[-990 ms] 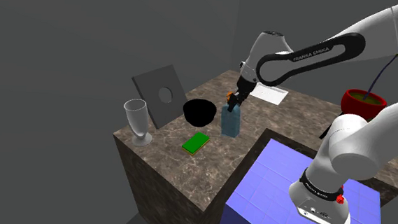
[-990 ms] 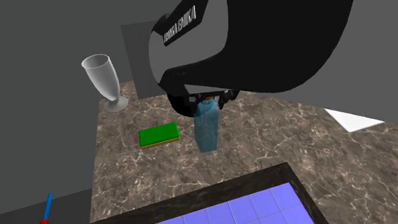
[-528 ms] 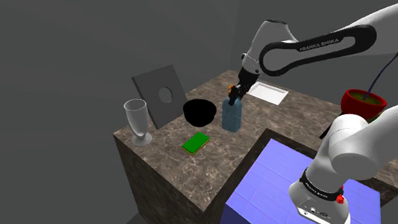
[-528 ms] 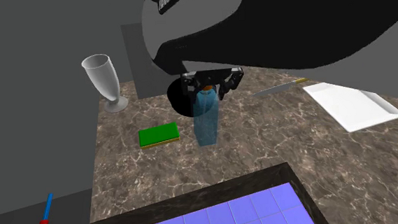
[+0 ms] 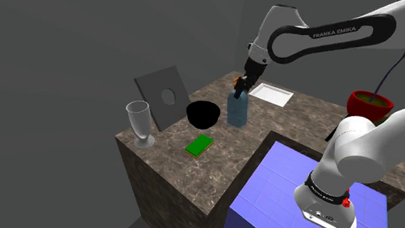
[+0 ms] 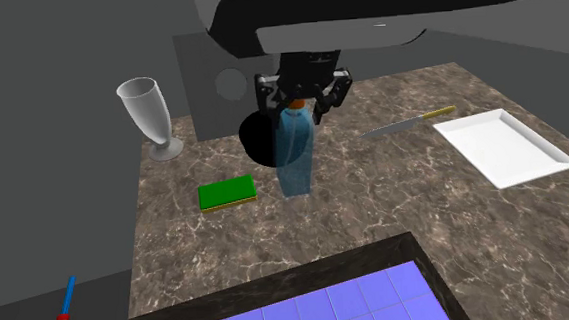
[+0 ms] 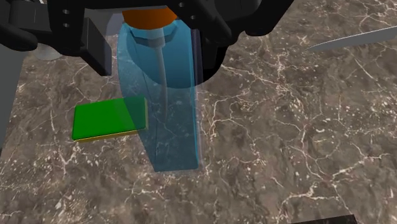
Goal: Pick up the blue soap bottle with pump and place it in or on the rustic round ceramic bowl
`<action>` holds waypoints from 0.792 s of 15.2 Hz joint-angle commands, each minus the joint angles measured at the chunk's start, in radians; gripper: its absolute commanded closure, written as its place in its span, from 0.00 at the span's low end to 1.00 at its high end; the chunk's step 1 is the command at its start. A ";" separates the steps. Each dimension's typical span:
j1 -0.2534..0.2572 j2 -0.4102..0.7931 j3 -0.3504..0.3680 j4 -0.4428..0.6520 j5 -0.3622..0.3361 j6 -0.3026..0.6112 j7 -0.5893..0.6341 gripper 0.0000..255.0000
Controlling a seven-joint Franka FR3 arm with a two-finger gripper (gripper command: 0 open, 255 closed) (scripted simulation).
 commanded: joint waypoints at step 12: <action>0.018 0.102 0.000 0.228 0.017 -0.126 0.001 1.00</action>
